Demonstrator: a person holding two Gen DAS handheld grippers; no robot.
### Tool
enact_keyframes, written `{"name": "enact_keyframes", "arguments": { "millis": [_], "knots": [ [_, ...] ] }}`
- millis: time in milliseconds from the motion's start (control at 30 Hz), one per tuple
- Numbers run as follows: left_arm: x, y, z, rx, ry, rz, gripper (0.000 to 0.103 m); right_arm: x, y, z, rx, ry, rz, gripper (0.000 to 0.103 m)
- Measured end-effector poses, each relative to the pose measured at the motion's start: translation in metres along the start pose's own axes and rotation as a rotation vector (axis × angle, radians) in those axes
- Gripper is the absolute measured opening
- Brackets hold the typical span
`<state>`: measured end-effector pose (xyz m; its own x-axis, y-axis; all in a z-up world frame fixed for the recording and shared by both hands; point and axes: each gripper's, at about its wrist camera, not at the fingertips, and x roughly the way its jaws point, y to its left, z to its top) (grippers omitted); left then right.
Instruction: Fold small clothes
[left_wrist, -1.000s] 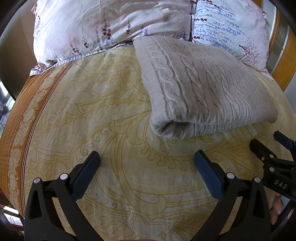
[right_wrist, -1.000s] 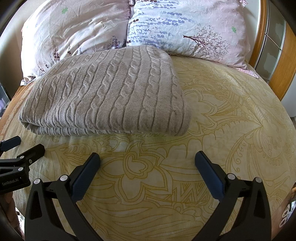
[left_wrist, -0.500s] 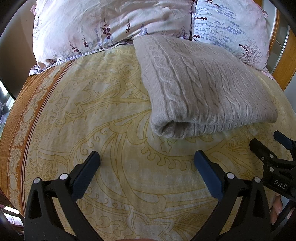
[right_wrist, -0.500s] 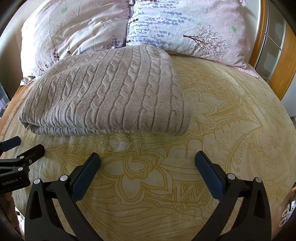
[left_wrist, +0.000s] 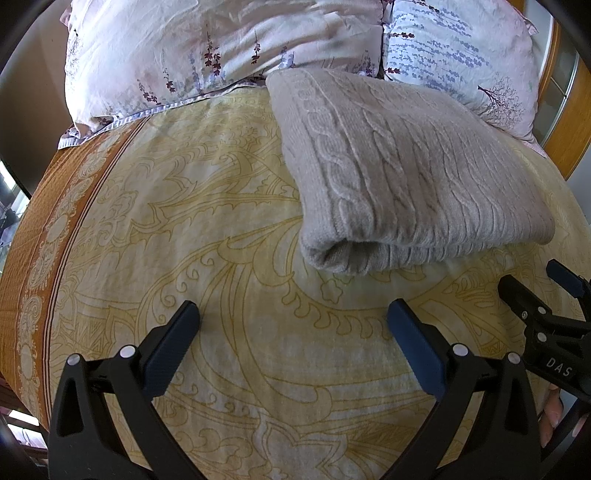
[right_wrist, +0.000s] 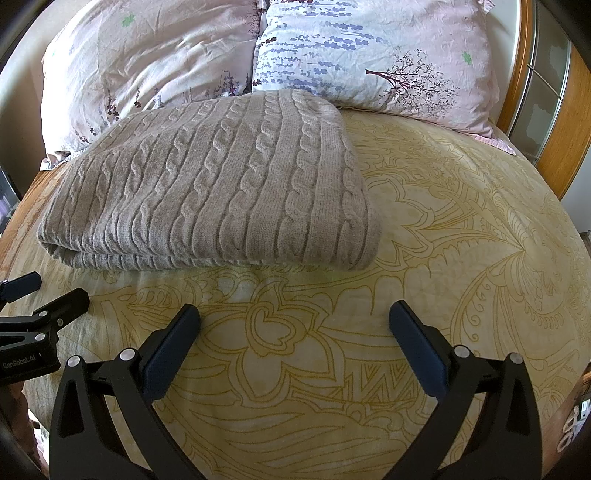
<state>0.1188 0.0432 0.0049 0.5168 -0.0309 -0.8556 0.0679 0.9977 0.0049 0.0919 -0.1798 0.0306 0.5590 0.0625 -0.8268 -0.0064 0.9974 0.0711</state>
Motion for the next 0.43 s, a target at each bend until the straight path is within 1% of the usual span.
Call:
{"name": "enact_keyframes", "arguments": {
  "millis": [433],
  "knots": [
    [-0.0003,0.0003,-0.0002,0.002,0.000,-0.001,0.101,-0.0003,-0.0005,0.0000,-0.001,0.000,0.001,0.102]
  ]
}}
